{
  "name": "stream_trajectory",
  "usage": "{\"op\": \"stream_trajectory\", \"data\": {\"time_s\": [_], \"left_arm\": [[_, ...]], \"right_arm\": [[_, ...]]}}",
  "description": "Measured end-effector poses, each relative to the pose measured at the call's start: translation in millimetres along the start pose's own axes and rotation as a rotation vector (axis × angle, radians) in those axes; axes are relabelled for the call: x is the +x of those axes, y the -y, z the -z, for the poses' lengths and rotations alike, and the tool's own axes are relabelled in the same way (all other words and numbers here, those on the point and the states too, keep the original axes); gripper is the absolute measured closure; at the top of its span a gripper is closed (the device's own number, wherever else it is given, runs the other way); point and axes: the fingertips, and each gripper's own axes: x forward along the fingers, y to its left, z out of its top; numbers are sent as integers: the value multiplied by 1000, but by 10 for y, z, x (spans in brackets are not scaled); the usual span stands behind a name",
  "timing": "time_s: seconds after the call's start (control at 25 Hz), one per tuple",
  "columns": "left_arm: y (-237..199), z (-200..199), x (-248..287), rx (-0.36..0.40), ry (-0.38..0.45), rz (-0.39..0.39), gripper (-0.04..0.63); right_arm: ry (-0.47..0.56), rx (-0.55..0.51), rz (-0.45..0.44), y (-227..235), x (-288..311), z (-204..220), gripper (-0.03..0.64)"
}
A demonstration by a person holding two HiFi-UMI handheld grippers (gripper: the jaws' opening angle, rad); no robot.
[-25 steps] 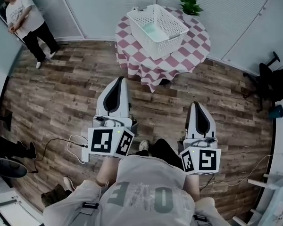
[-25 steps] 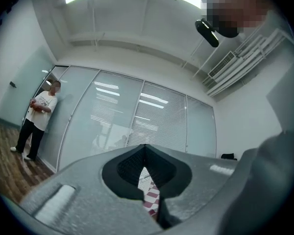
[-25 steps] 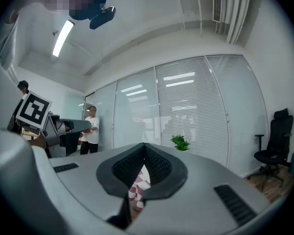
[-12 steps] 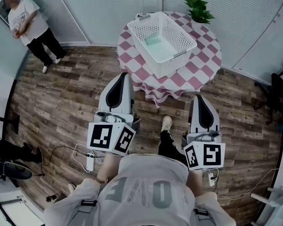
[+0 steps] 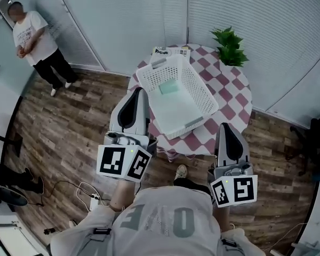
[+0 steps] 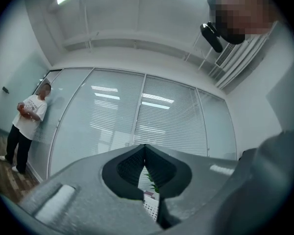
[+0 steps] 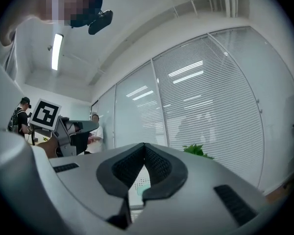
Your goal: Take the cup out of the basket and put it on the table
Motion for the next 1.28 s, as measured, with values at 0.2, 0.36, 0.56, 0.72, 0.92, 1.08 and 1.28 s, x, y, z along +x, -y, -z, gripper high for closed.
{"op": "stream_trajectory", "data": {"time_s": [0.2,0.36,0.56,0.72,0.92,1.08,1.28], "left_arm": [[-133,107,437,-14,-23,-51,589],[-182,344,664,45,-122,-19,589],[-248,877,1066,126,-373,99,589],[-291,1032,1302,191,-423,167,541],[-340,1734,1620,382,-625,296,399],[-504,2662,1745,446,-861,339,366],[-706,3544,1839,587,-1111,383,325]], "right_arm": [[-9,-16,-80,203,570,-17,606],[-18,-4,-124,248,792,-17,606],[-44,9,-137,357,1067,-4,606],[-51,15,-134,406,1283,-6,606],[-67,31,-147,431,1565,91,606],[-80,31,-185,344,1697,164,606],[-119,34,-195,332,1788,272,606]]}}
